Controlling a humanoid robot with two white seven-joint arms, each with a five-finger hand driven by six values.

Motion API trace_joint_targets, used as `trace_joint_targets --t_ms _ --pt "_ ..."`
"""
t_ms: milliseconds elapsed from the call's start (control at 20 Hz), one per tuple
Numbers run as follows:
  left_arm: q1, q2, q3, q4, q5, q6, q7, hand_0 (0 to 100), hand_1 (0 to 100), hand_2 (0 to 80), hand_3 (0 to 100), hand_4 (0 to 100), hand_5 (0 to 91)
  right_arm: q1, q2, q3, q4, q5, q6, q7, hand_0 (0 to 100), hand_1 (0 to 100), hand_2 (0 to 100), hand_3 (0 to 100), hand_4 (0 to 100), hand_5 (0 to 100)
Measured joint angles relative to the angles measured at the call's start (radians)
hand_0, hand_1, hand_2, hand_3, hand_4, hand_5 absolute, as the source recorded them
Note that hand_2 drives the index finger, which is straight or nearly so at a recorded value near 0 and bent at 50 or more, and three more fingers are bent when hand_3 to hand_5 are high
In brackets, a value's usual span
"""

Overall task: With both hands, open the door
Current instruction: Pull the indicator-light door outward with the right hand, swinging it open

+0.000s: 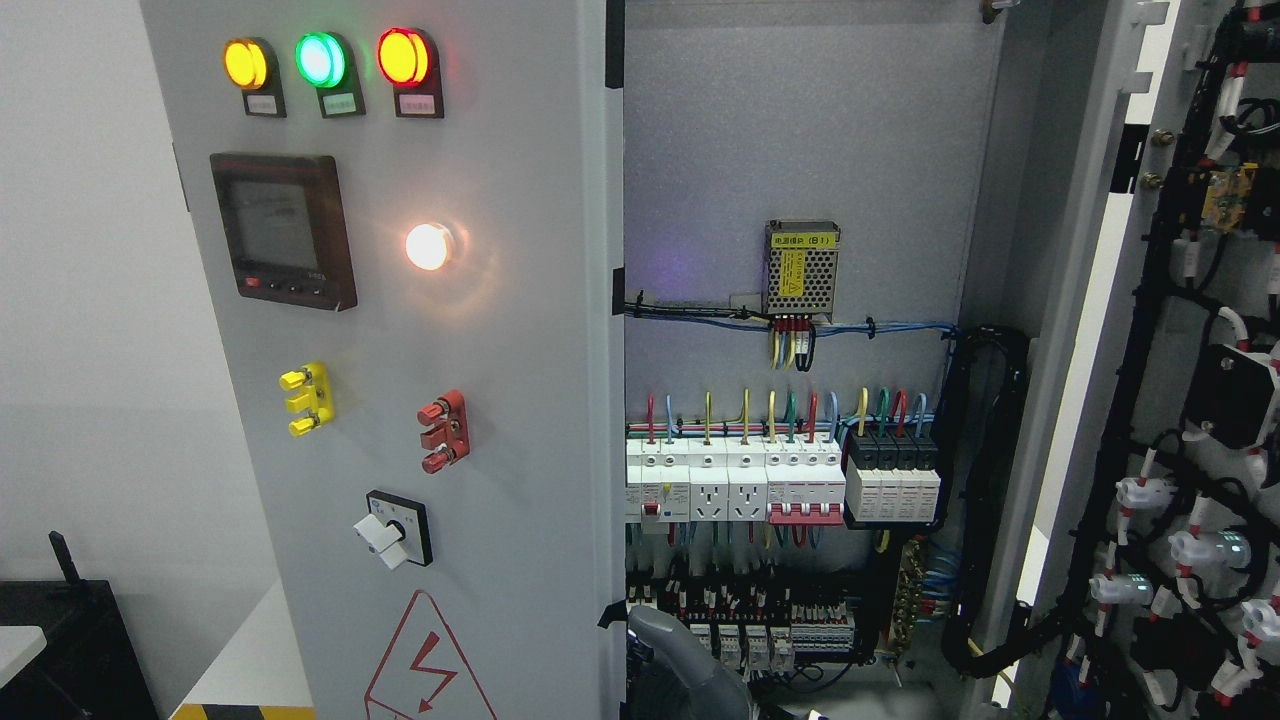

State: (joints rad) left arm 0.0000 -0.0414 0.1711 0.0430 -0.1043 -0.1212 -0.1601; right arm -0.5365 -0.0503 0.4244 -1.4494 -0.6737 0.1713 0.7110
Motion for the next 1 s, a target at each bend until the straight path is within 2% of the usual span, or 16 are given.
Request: trace_joint_targets --t_ms 451,1002 --pt "0.000 0.000 0.000 0.000 0.000 0.000 0.000 0 0 0.0 0 0 0.0 0.013 0.000 0.038 -0.034 -0.013 0.000 0.000 38 0 0 0 0 0" --pt "0.000 0.000 0.000 0.000 0.000 0.000 0.000 0 0 0.0 0 0 0.0 0.041 0.001 0.082 -0.087 -0.017 0.000 0.020 38 0 0 0 0 0"
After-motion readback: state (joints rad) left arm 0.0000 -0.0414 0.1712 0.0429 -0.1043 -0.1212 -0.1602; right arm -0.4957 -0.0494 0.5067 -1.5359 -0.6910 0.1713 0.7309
